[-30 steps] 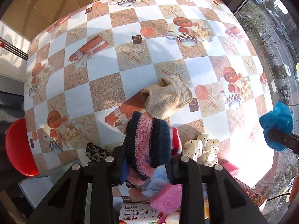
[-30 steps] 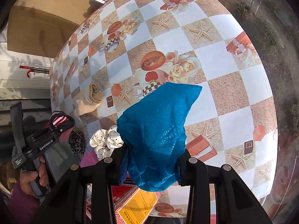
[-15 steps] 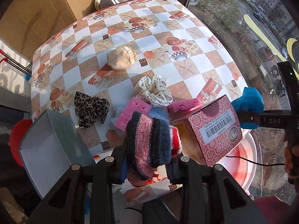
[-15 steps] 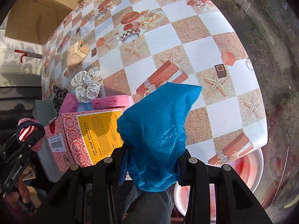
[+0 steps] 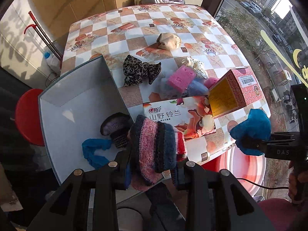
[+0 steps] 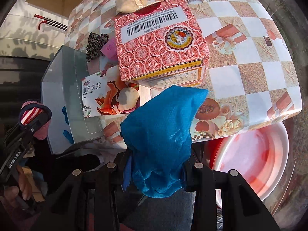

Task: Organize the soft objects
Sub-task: 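Carry the pink hat and blue bag into the white box with both tools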

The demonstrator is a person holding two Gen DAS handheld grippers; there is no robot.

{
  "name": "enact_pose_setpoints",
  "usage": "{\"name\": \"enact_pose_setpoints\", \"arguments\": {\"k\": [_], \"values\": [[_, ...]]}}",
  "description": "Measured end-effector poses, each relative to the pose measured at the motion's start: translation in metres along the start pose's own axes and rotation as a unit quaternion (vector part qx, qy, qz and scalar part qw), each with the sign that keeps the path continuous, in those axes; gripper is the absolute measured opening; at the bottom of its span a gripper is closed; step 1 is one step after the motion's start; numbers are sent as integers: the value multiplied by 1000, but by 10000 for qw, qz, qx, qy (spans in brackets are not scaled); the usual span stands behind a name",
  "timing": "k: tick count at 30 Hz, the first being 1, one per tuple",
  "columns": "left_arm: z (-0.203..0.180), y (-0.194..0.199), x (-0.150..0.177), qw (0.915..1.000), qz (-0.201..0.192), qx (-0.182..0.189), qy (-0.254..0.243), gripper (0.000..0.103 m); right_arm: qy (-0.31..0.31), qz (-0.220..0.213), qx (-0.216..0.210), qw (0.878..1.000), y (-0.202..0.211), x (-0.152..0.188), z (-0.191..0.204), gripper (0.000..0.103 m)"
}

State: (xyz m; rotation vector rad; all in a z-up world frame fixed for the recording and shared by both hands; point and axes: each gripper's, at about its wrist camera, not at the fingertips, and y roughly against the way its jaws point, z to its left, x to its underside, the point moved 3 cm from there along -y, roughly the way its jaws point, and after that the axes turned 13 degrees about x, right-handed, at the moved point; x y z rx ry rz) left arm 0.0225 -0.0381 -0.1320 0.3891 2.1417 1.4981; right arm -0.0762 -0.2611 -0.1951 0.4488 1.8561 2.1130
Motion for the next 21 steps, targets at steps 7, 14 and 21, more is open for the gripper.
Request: {"name": "enact_pose_setpoints", "arguments": {"k": [7, 14, 21], "values": [[64, 18, 49, 9964, -86, -246, 803, 35, 1318, -420, -121, 9903, 21, -30, 118, 41], [95, 17, 75, 9823, -208, -246, 1847, 35, 2883, -438, 84, 9565, 10, -66, 242, 41], [109, -20, 84, 9721, 35, -127, 2340, 35, 3782, -231, 664, 9231, -38, -87, 313, 41]]}}
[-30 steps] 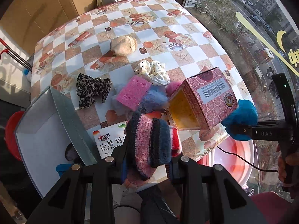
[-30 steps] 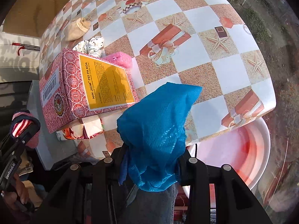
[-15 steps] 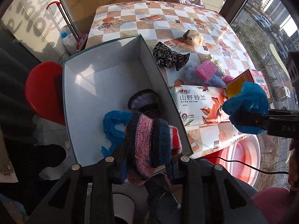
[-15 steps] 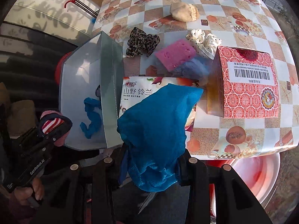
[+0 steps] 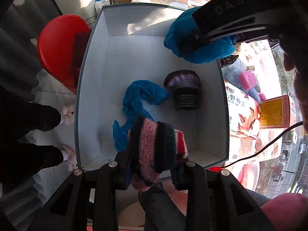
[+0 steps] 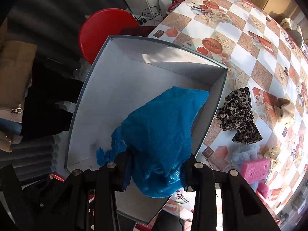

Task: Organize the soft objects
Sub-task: 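Carry the pink hat and blue bag into the white box with both tools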

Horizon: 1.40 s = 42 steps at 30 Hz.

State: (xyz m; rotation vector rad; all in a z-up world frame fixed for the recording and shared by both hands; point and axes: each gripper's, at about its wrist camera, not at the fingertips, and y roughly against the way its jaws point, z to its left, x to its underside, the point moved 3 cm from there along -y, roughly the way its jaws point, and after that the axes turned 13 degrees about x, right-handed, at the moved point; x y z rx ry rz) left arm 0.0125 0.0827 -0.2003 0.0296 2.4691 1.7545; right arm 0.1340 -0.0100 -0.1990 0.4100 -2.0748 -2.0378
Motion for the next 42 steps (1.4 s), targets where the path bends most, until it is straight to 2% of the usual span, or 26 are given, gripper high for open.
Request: {"name": "enact_pose_setpoints", "arguments": {"k": [4, 10, 13, 18, 26, 30, 37, 42], "values": [[11, -23, 2, 9993, 233, 102, 289, 35, 48, 215, 153, 9996, -25, -17, 3, 41], [19, -54, 1, 9980, 586, -15, 242, 35, -15, 506, 453, 9977, -51, -13, -6, 41], [26, -63, -1, 9972, 696, -150, 210, 35, -140, 546, 401, 9976, -55, -9, -13, 41], [44, -67, -9, 9963, 765, -307, 239, 35, -195, 463, 561, 9972, -52, -8, -18, 41], [33, -51, -23, 9977, 562, -359, -83, 35, -516, 518, 565, 9957, -49, -6, -33, 41], [17, -37, -15, 9986, 418, -264, -212, 35, -622, 414, 350, 9966, -41, 7, -39, 41], [-5, -13, 3, 9992, 177, -142, -336, 35, -469, 188, 199, 9985, -10, 13, -30, 41], [-14, -6, -5, 9989, 113, -168, -423, 35, -409, 173, 165, 9989, -2, 14, -17, 41]]}}
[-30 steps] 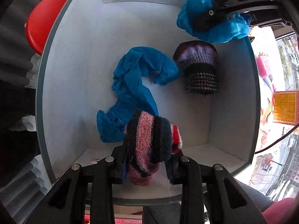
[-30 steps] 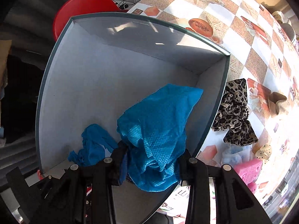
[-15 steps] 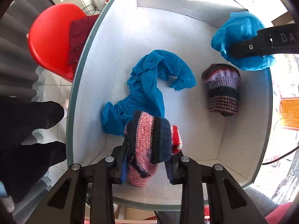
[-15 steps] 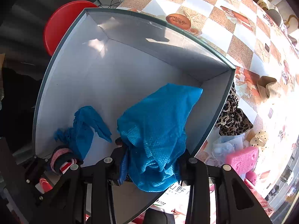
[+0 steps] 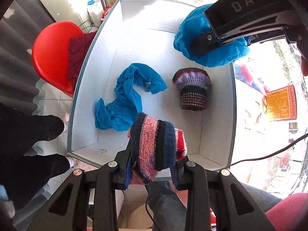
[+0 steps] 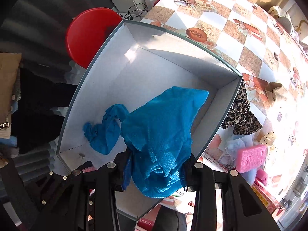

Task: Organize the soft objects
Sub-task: 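Carry the pink hat and blue bag into the white box with both tools, then open both tools to release the pink hat and blue bag in the box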

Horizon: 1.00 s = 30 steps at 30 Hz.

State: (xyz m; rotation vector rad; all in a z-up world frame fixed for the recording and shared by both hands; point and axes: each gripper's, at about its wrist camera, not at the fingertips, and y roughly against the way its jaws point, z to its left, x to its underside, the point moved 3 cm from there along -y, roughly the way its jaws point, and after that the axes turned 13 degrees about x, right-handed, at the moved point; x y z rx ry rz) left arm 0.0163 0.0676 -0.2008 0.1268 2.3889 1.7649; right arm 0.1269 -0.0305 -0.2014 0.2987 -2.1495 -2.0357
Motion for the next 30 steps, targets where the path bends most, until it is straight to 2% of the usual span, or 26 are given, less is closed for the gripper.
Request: {"name": "enact_pose_setpoints", "arguments": {"k": [12, 15, 17, 19, 20, 21, 23, 26, 30], "values": [[-2, 7, -6, 9997, -55, -102, -200, 38, -9, -111, -95, 9999, 12, 8, 12, 41], [-3, 10, -6, 9996, -37, -158, -230, 51, -41, -109, -125, 9999, 15, 8, 12, 45], [-4, 10, -6, 9995, -18, -207, -253, 69, -51, -96, -130, 9999, 16, 8, 12, 45], [-4, 10, -4, 9994, -22, -218, -254, 82, -97, -90, -145, 9998, 17, 8, 12, 59], [-5, 10, -4, 9994, -31, -207, -265, 83, -114, -97, -149, 9998, 17, 8, 11, 73], [-5, 9, -3, 9994, -21, -191, -275, 84, -126, -116, -160, 9997, 18, 8, 11, 80], [-6, 7, -2, 9995, -6, -143, -279, 88, -143, -118, -148, 9997, 19, 9, 12, 81], [-5, 6, -2, 9998, 3, -33, -216, 89, -108, -9, -140, 9998, 16, 10, 14, 103], [-3, 7, -2, 9999, -16, 54, -143, 89, -106, -84, -196, 9997, 23, 11, 14, 103]]}}
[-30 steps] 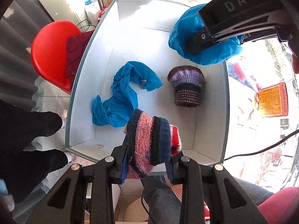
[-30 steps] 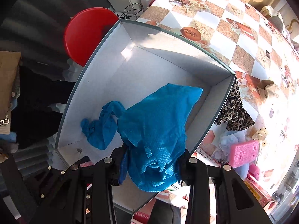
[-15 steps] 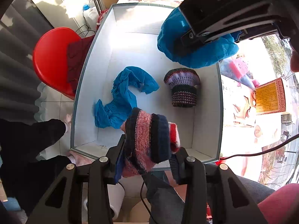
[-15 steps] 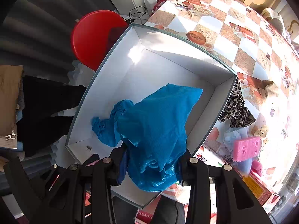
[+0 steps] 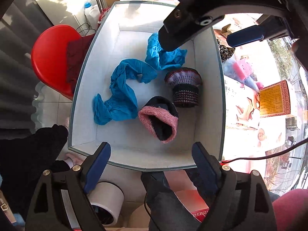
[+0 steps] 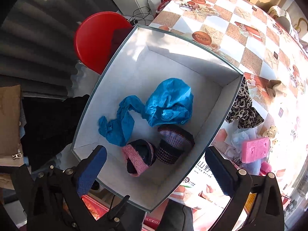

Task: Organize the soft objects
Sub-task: 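Open both tools to release the pink hat and blue bag in the box, then withdraw both tools upward from the box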

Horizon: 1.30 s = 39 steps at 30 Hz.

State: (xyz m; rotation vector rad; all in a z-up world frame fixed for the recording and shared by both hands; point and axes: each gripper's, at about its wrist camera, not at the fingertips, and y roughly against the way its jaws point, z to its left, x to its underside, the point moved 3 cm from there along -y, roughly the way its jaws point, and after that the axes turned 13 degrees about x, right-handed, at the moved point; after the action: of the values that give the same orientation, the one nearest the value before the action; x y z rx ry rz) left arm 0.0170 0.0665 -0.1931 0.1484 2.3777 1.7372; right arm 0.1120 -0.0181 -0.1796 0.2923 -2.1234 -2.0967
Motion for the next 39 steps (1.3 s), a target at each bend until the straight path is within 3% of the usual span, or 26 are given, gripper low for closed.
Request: {"name": "enact_pose_setpoints", "arguments": {"k": [20, 39], "values": [[-19, 9, -3, 9989, -6, -223, -419, 89, -377, 40, -196, 9991, 5, 8, -20, 103], [-26, 10, -6, 9983, -22, -268, -519, 89, -406, 89, -268, 9988, 1, 12, -19, 103]]}}
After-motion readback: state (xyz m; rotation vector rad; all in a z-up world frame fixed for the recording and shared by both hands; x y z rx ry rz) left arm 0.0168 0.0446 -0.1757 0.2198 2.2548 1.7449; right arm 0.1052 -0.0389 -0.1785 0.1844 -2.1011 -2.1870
